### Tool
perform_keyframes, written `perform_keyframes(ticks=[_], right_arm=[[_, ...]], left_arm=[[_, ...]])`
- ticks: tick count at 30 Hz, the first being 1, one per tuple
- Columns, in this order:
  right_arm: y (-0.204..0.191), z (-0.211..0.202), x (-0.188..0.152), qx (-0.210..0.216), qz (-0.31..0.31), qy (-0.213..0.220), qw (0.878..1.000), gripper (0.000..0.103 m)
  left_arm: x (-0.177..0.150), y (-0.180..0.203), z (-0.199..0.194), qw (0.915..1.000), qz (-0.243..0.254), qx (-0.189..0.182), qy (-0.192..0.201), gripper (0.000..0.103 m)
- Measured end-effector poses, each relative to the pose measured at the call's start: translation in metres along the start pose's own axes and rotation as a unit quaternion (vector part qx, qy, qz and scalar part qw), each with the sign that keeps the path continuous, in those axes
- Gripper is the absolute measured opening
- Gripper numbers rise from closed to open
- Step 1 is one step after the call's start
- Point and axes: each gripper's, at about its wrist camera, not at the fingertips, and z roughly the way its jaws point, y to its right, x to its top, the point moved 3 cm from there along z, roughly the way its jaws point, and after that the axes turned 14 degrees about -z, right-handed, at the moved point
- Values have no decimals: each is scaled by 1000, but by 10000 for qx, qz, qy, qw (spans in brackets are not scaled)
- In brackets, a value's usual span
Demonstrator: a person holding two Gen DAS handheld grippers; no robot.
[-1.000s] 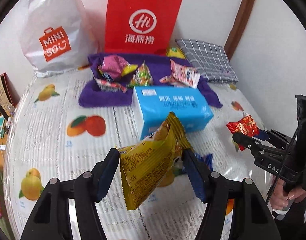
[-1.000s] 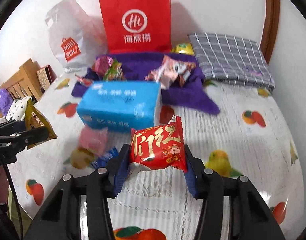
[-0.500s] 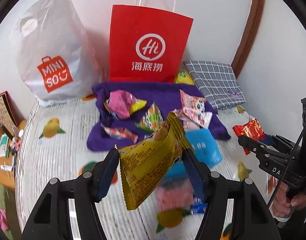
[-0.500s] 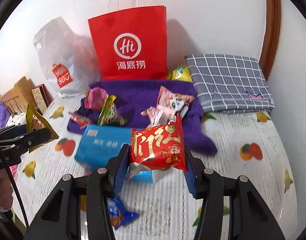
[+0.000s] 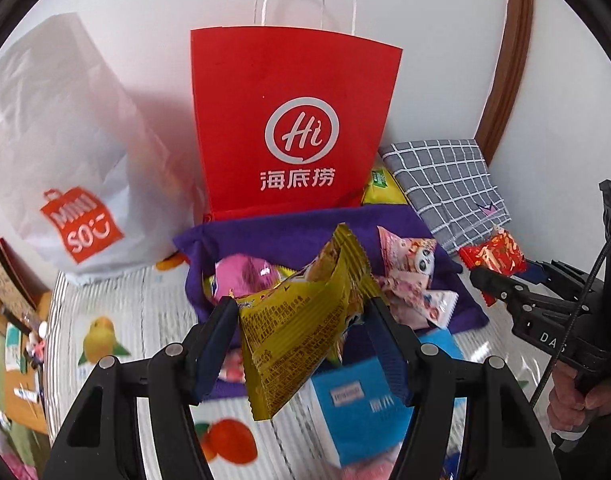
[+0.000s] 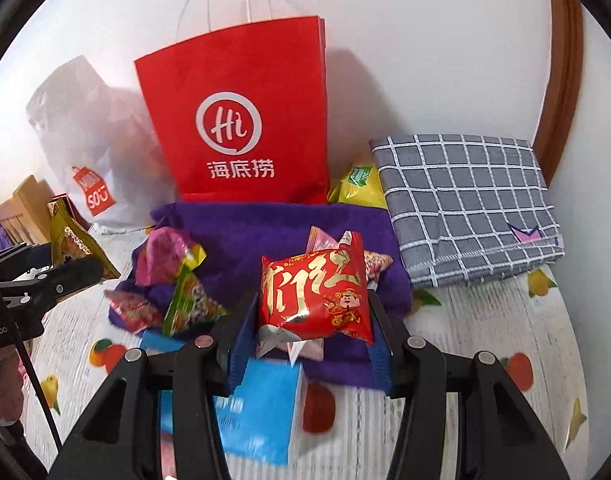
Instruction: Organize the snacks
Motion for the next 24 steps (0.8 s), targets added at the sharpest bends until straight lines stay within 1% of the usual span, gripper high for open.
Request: perform_keyframes(ticks=[5,8,12,18,24], right_arm=[[0,28,11,49,-50,-73,9999,50],[1,44,17,72,-75,-115,9999,50],[0,60,24,153,-114,-156,9997,50],[-3,75,43,324,-96,-23,9994,50],[-5,87,54,465,-142,-7,9988,50]], left_arm=[[18,0,20,10000,-14,-12,-34,64],[25,0,28,9999,107,13,68,64],[32,-8,39,10000,-18,-29,76,64],[35,-21,49,9999,-126,113,23,64],[34,-26,59,9996,-205,203,-61,64]])
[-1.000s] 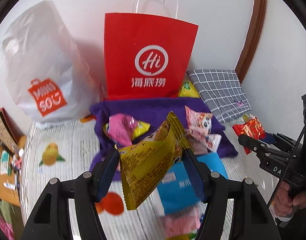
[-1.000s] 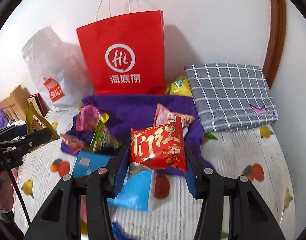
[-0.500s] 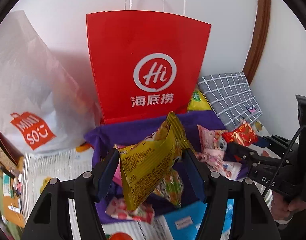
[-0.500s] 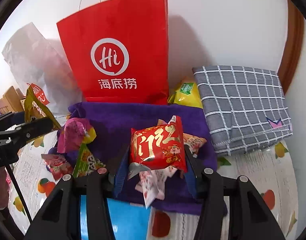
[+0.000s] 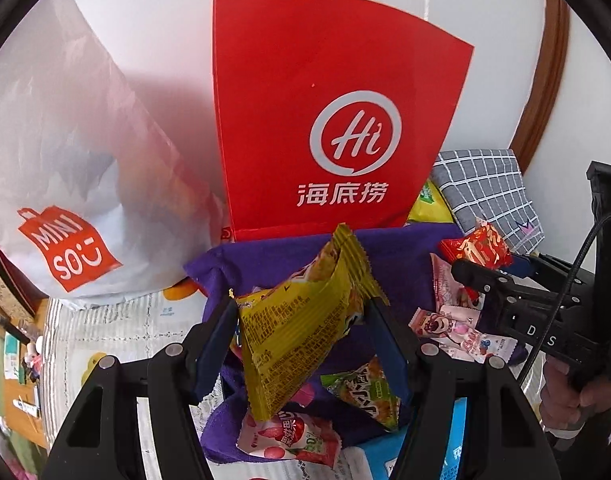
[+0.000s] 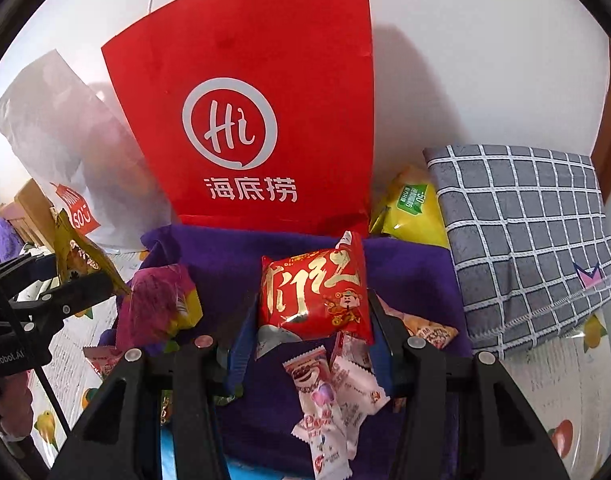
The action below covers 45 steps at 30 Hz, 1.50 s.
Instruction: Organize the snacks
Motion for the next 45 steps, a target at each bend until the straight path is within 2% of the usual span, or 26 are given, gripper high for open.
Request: perform_keyframes(ticks=[14,33,40,45], right_arm=[[23,20,-6,97,10,-238,9997,50],[15,51,-22,164,-285,-881,9956,51],[10,53,-22,122,-460,-911,9947,53],[8,53,-21,145,-569,-931,9939,59]], left_arm=[[-8,4,19,9998,49,111,-165,64],[-12,3,31,9995,52,190,-263,64],[-14,6,33,9996,58,79,-278,64],[-15,12,36,9991,47,-179,-376,65]])
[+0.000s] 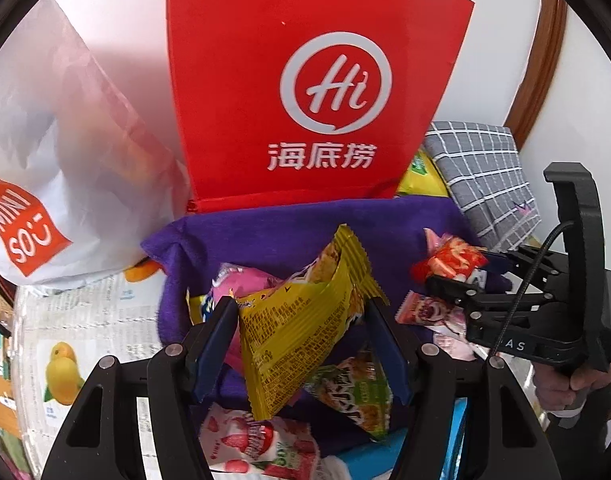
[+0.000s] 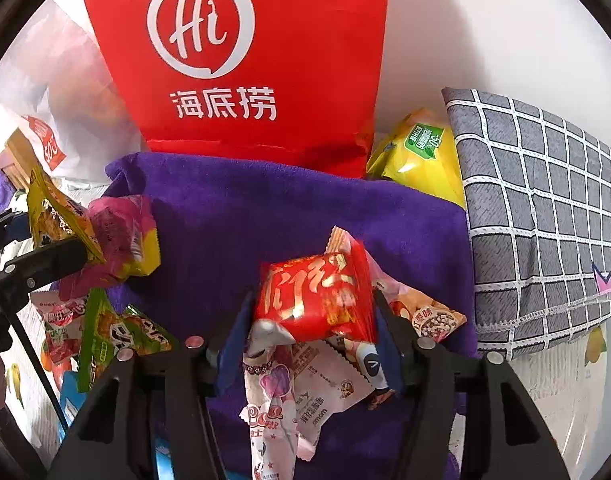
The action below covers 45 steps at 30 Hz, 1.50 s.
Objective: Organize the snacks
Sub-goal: 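Open both tools to drop the red and yellow bags onto the towel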
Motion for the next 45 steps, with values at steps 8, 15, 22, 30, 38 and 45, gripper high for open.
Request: perform_keyframes(ticks=[8,15,22,30,38,45], right_arm=[[9,-14,3,-8,107,152,9998,65],[21,-33,4,-147,255,361,9989,65],[33,-45,2,-221,485,496,9973,65],[39,-52,0,-243,578,589,9963,65],[30,-63,6,-317,530,734,9954,65],[24,-78,2,-434,619,899,9931,65]], left_arm=[[-4,8,5,9999,155,19,-19,66],[-6,12,6,9996,262,25,-56,68],[-7,14,12,9993,264,134,-223,76],[-6,15,12,9996,121,152,-194,85],[-3,22,-10,9996,259,136,-33,85],[-5,30,-24,9985,461,300,34,85]])
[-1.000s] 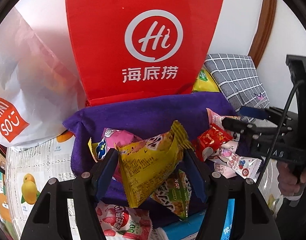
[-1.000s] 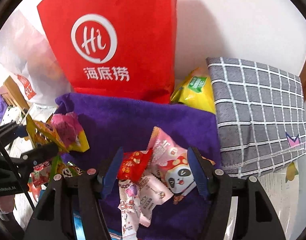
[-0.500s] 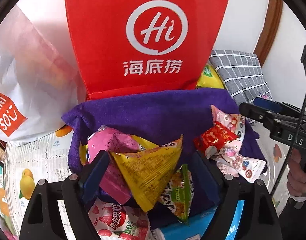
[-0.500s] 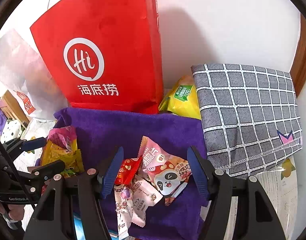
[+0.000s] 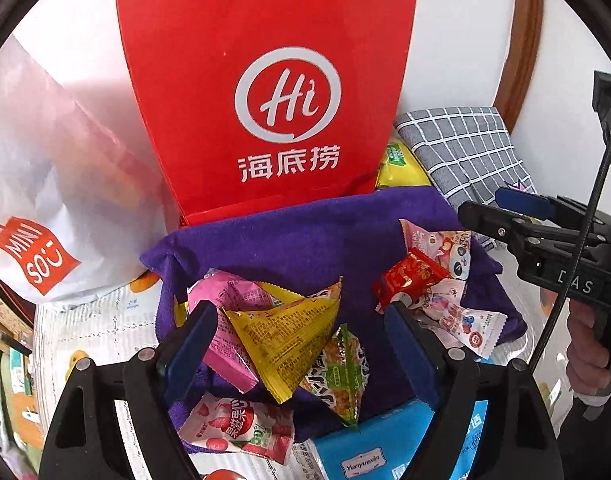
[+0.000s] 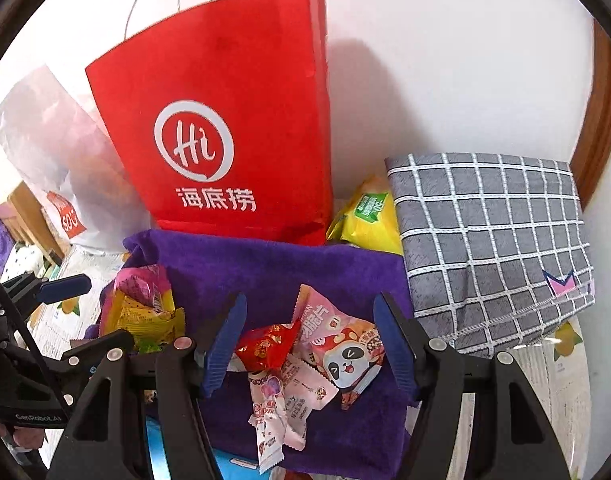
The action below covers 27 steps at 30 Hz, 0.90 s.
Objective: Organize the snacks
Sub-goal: 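Open both tools to drop the red and yellow bags onto the towel, then move both tools back over the sheet toward the remaining packets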
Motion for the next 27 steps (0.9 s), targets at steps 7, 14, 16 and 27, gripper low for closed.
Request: perform_keyframes(ticks=[7,14,16,27], right_arm=[[0,-14,-26,-32,236,-247,9994,65],[-5,-47,-63,-206,512,-317,9980,65],[-7,-55,-73,-221,580,-326,9975,65],[-44,-83,-130,8,645,-691,9955,65]], left_arm=[[-2,6,-14,9999,120,15,7,85],[-6,14,-35,9995,275,-10,136,85],[-9,17,-40,9992,371,49,169,85],[-33,4,-71,9994,239,-32,259,85]])
